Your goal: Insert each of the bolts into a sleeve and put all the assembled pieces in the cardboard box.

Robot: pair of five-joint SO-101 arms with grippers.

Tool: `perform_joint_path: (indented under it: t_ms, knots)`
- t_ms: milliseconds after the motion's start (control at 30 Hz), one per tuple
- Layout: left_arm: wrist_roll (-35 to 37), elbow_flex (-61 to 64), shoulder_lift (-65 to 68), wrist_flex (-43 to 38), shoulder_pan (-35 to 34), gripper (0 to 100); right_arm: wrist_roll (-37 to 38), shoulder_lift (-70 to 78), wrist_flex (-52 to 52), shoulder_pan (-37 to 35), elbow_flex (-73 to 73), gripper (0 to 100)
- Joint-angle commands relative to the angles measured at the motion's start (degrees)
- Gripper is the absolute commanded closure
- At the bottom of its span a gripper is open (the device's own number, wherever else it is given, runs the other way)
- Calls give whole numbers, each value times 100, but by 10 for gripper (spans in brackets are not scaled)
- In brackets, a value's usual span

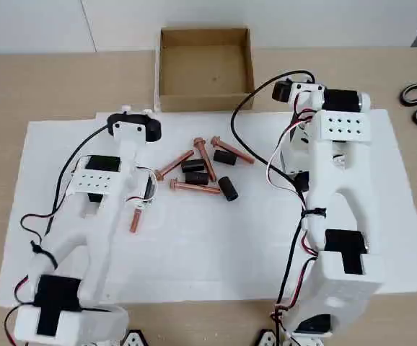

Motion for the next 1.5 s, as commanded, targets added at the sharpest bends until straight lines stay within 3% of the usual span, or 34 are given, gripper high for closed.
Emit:
perform_joint_path:
  t_ms: [0, 433, 600, 733, 967, 1167, 1467]
  knots:
    - [-18, -101, 308, -176, 9, 903, -53, -303, 57, 22, -53, 995]
    - [18, -488, 712, -211, 18, 908, -53, -303, 66, 22, -44, 995]
    - [18, -488, 712, -176, 26, 997, -53, -277, 57, 22, -44, 995]
    - [18, -523, 651, -44, 35, 994, -53, -277, 57, 22, -44, 995]
    - [18, -1305, 589, 774, 220, 994, -53, -321, 57, 13, -53, 995]
    - [-18, -2035, -211, 1582, 273, 994, -44, -382, 57, 4, -70, 995]
    - [18, -2369, -1459, 2312, 229, 994, -9, -2369, 75, -602, -35, 995]
